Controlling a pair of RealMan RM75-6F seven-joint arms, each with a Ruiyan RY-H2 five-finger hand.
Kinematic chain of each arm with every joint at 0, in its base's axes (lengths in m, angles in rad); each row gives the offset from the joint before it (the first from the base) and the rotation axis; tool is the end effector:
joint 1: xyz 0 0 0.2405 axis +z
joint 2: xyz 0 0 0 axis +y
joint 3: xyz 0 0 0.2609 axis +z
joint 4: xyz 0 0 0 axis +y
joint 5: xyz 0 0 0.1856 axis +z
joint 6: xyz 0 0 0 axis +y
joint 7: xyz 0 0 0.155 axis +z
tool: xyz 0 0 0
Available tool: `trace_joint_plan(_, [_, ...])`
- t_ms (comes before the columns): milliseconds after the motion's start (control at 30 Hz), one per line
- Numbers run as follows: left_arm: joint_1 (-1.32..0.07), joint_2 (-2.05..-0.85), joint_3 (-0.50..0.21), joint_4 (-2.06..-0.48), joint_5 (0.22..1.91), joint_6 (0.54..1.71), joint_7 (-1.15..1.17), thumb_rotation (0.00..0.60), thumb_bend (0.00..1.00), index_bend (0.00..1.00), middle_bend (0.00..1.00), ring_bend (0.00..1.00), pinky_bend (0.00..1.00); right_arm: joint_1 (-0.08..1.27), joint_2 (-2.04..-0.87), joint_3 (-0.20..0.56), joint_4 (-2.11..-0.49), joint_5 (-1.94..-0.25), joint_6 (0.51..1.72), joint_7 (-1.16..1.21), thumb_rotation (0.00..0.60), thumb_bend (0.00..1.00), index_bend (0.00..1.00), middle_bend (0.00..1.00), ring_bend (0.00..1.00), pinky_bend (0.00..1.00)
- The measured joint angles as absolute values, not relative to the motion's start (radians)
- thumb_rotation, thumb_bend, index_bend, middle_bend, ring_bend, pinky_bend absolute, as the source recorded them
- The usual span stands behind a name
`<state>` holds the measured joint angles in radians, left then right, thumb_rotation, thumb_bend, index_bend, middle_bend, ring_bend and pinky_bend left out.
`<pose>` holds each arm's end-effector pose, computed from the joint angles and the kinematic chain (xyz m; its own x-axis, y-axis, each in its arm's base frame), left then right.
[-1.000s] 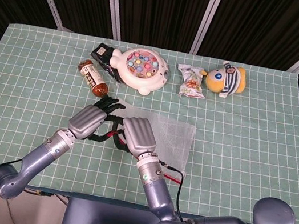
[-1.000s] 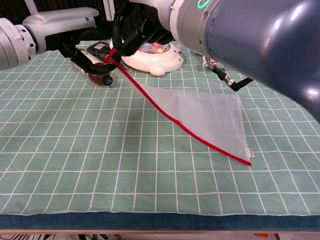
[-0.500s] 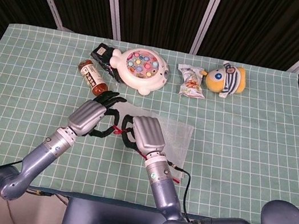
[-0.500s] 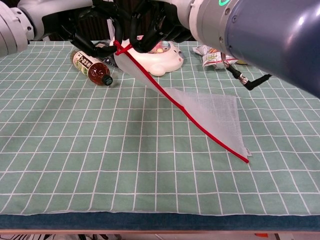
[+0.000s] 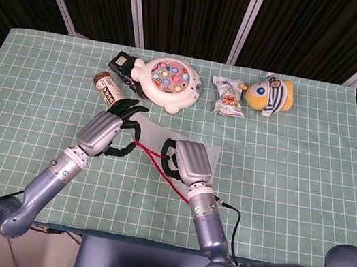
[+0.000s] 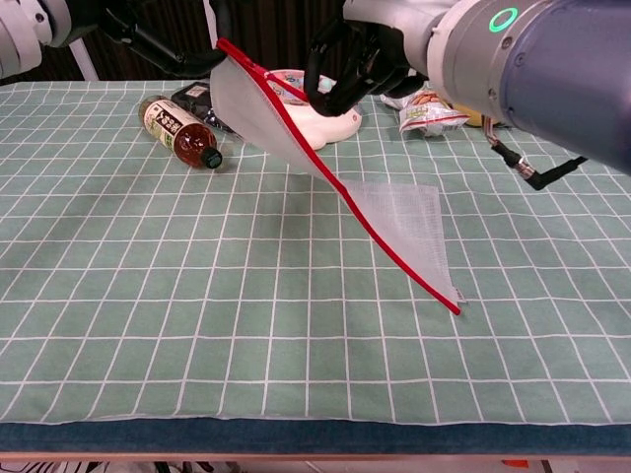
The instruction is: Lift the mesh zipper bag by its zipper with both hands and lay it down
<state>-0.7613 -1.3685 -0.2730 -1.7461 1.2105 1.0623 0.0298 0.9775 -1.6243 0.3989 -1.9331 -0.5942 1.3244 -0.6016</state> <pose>-0.0847 0.3481 0.0763 0.0811 0.2316 0.9694 0.8920 -0.4509 0.0331 -0.0147 -0.3363 0.0243 0.0778 -0.2867 0.9548 -0.9732 -0.2299 0.0103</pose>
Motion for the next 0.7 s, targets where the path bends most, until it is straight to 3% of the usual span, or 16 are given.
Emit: trace_joint_plan(700, [-0.763, -1.384, -0.337, -1.759, 1.178, 1.129, 0.043, 0.6, 0.43, 0.64, 0.15, 0.0, 0.0, 0.899, -1.55, 0.356, -1.919, -0.605, 1.324, -0.565, 0.6, 0.57, 0.61, 1.0, 1.0, 1.0])
